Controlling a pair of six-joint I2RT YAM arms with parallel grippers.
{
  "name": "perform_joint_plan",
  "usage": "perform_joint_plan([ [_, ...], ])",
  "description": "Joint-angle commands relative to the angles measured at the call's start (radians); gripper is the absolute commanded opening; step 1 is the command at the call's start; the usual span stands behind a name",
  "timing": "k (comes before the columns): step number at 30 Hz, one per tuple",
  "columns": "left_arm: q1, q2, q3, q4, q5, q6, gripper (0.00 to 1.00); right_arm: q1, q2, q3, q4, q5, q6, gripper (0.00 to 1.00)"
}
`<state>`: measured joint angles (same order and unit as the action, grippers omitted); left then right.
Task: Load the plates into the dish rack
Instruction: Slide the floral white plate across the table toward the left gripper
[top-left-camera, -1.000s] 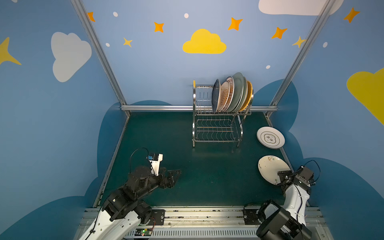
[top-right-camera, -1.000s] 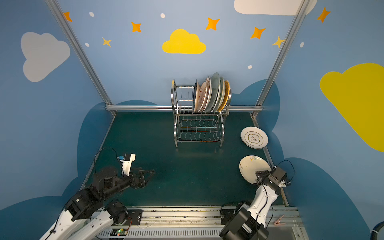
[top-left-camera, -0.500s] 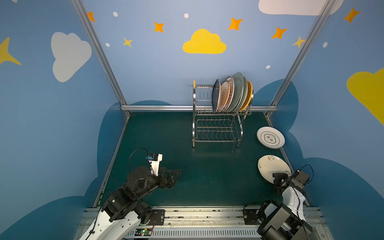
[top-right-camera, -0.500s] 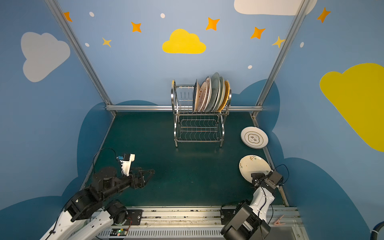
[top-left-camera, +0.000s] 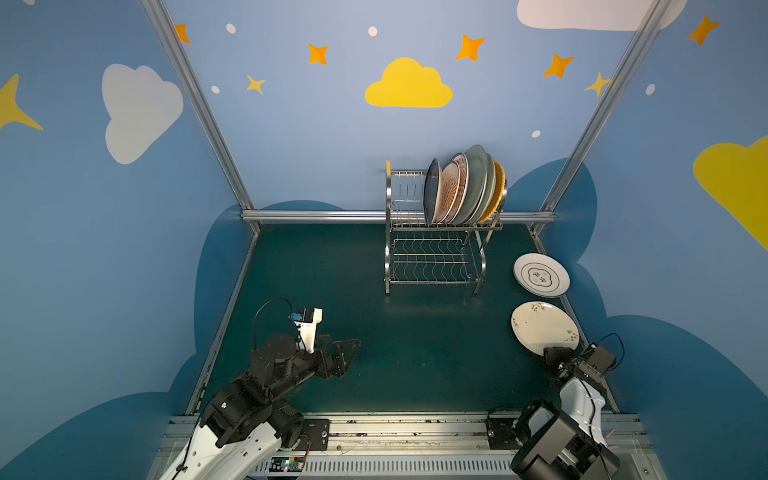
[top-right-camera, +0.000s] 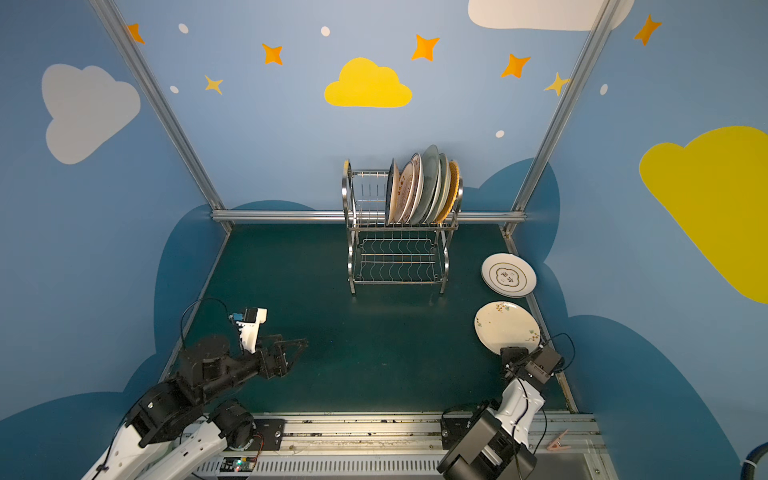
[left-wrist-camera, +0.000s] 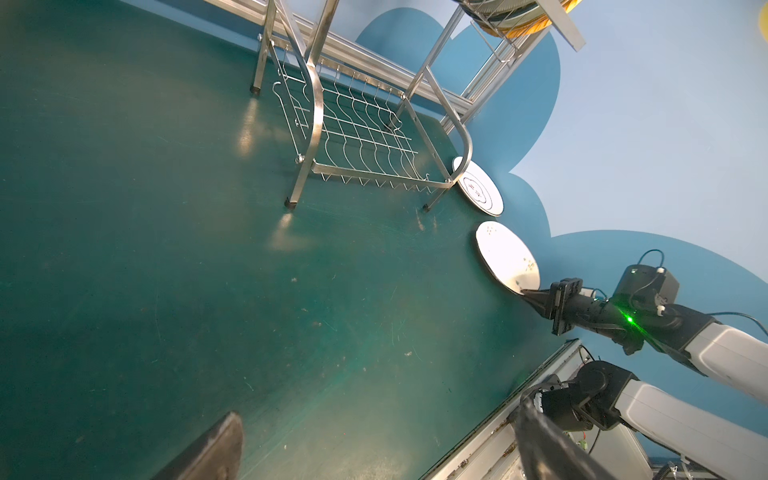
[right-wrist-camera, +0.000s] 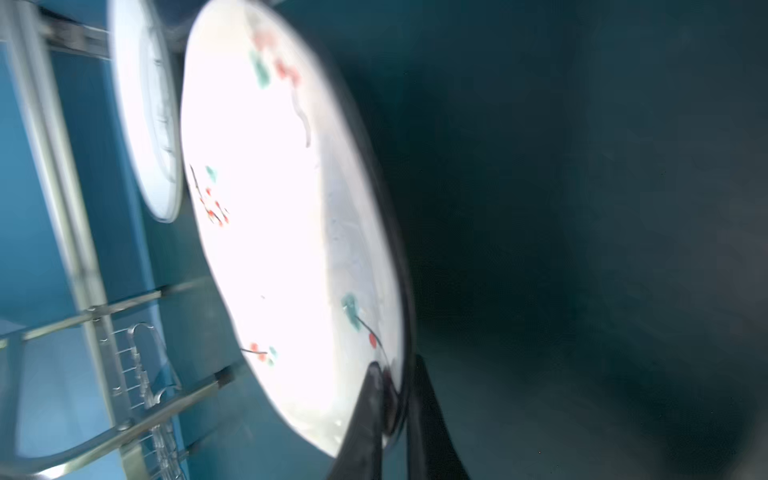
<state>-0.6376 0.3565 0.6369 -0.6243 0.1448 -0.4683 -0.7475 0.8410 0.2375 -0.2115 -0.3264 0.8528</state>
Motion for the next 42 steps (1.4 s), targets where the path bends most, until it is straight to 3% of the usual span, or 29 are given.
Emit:
perform_joint_plan([
  [1,0.006,-0.009,0.001,0.016,-0.011,0.001,1.00,0.013,-0.032,-0.006,-0.015,-0.015,-0.041,0.01],
  [13,0.016,-0.013,0.000,0.017,-0.019,-0.002,1.00,0.137,-0.171,-0.019,-0.063,-0.018,-0.057,0.00],
  [20,0.021,-0.010,-0.003,0.015,-0.032,-0.005,1.00,0.220,-0.192,-0.016,-0.022,-0.104,-0.080,0.00],
  [36,0.026,-0.078,-0.042,0.048,-0.114,0.001,1.00,0.568,-0.124,0.038,0.086,-0.206,-0.121,0.00],
  [42,0.027,-0.054,-0.083,0.135,-0.062,-0.037,1.00,0.665,-0.017,0.081,0.174,-0.245,-0.118,0.00],
])
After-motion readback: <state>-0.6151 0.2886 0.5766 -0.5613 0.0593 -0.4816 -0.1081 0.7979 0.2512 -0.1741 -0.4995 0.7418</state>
